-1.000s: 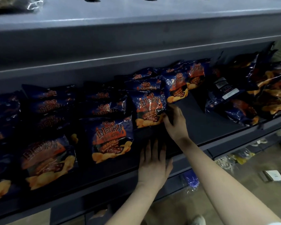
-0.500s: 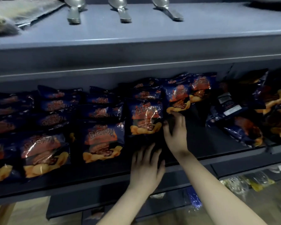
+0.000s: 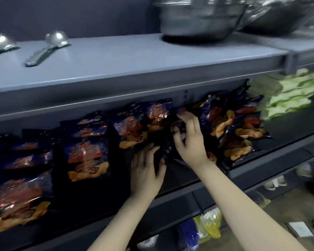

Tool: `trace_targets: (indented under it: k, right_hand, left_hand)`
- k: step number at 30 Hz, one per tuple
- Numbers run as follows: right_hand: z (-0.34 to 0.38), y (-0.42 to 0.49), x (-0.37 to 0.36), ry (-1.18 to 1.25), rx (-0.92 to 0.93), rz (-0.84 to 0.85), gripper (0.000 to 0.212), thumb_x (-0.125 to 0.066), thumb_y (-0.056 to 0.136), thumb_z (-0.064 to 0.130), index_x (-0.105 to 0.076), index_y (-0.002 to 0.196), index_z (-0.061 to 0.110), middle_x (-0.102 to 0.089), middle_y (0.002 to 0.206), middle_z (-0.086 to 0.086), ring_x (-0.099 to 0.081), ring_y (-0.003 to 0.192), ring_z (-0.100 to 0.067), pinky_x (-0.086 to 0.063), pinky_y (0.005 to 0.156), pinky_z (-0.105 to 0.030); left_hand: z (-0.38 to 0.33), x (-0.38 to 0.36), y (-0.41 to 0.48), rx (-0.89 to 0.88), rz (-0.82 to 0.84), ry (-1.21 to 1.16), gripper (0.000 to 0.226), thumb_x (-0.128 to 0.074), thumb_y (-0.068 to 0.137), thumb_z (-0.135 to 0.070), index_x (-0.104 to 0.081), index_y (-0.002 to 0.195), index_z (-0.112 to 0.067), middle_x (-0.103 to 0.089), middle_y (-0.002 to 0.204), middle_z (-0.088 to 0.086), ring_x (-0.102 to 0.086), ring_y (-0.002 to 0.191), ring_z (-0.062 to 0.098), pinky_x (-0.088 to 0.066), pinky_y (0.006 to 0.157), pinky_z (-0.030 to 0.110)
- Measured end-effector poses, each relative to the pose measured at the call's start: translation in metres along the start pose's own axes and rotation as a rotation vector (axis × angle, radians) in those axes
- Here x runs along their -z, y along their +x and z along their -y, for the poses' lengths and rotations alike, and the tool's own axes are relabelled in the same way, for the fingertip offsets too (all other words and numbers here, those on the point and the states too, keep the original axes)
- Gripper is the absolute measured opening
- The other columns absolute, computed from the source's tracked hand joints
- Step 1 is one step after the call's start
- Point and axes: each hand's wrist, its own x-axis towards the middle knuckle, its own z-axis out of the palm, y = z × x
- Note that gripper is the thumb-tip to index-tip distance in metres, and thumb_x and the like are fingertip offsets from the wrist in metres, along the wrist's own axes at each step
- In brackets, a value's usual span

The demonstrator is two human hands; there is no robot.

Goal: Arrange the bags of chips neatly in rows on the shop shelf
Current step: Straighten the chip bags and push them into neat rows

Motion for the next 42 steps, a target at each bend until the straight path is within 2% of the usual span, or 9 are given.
trace_targets:
  k: [5,10,16,18,21,26,31,37,42]
  right_hand:
    - [-0.048,0.009,0.047,-0.091,0.019,0.007,0.034,-0.047,0.09,0.01,-0.049,0.122,-0.001,-0.049,0.122,-0.019,-0.046,0.12,-0.028,-0.035,0.107,-0.031]
    - [-0.077,0.008,0.075,-0.144,-0.008,0.023,0.033,-0.049,0.09,0.011,-0.052,0.12,-0.002,-0.05,0.122,-0.017,-0.046,0.118,-0.026,-0.037,0.104,-0.028]
    - [-0.102,-0.007,0.091,-0.143,-0.112,0.077,0.04,-0.044,0.087,0.02,-0.05,0.124,0.005,-0.045,0.13,-0.012,-0.041,0.125,-0.02,-0.029,0.103,-0.014]
    - [-0.108,-0.012,0.094,-0.145,-0.127,0.092,0.042,-0.042,0.087,0.022,-0.051,0.124,0.005,-0.044,0.132,-0.012,-0.041,0.126,-0.022,-0.029,0.103,-0.014]
    - [-0.115,-0.02,0.095,-0.139,-0.12,0.106,0.039,-0.043,0.087,0.02,-0.051,0.123,0.005,-0.045,0.132,-0.012,-0.043,0.125,-0.025,-0.033,0.103,-0.019]
    - [-0.12,-0.022,0.093,-0.127,-0.118,0.127,0.036,-0.043,0.088,0.02,-0.05,0.122,0.01,-0.045,0.131,-0.011,-0.043,0.125,-0.022,-0.032,0.104,-0.016]
    - [-0.125,-0.018,0.087,-0.116,-0.106,0.146,0.037,-0.044,0.088,0.019,-0.051,0.122,0.008,-0.046,0.13,-0.01,-0.045,0.125,-0.024,-0.038,0.104,-0.027]
    - [-0.123,-0.009,0.081,-0.032,-0.106,0.257,0.044,-0.046,0.089,0.016,-0.045,0.133,0.01,-0.039,0.142,-0.006,-0.038,0.129,-0.008,-0.025,0.101,-0.003]
    - [-0.112,0.003,0.079,0.043,-0.058,0.269,0.054,-0.049,0.092,0.006,-0.033,0.143,0.013,-0.03,0.15,-0.002,-0.028,0.137,-0.004,-0.023,0.109,-0.01]
  left_hand:
    - [-0.06,-0.033,0.031,-0.178,-0.086,-0.147,0.034,-0.051,0.087,-0.023,-0.053,0.118,-0.009,-0.052,0.126,0.008,-0.051,0.116,0.024,-0.044,0.097,0.034]
    - [-0.097,-0.064,0.045,-0.156,-0.059,-0.254,0.042,-0.057,0.084,-0.015,-0.042,0.124,-0.013,-0.046,0.133,0.014,-0.042,0.124,0.015,-0.03,0.102,0.007]
    - [-0.113,-0.09,0.071,0.009,0.087,-0.13,0.077,-0.066,0.084,-0.019,-0.018,0.145,-0.023,-0.016,0.155,0.014,-0.041,0.131,0.026,-0.039,0.087,0.017]
    - [-0.115,-0.096,0.088,0.036,0.098,-0.106,0.083,-0.067,0.084,-0.025,-0.015,0.148,-0.015,-0.012,0.155,0.017,-0.031,0.137,0.028,-0.038,0.096,0.022]
    - [-0.113,-0.107,0.112,0.089,0.132,-0.09,0.087,-0.067,0.083,-0.031,-0.013,0.148,-0.011,-0.014,0.153,0.022,-0.03,0.137,0.033,-0.037,0.102,0.031]
    - [-0.114,-0.125,0.134,0.17,0.18,-0.11,0.089,-0.068,0.083,-0.021,-0.009,0.148,-0.011,-0.024,0.151,0.017,-0.049,0.124,0.029,-0.043,0.087,0.025]
    - [-0.119,-0.132,0.138,0.195,0.254,-0.19,0.089,-0.064,0.084,-0.01,-0.004,0.149,-0.014,-0.017,0.153,0.015,-0.038,0.132,0.029,-0.039,0.093,0.027]
    - [-0.127,-0.119,0.143,0.125,0.186,-0.226,0.083,-0.058,0.085,-0.003,-0.008,0.149,-0.015,-0.023,0.151,0.013,-0.04,0.131,0.026,-0.035,0.092,0.019]
    - [-0.133,-0.084,0.153,0.126,0.117,-0.31,0.083,-0.063,0.083,-0.006,-0.011,0.148,-0.016,-0.039,0.145,0.005,-0.046,0.126,0.017,-0.04,0.095,0.02]
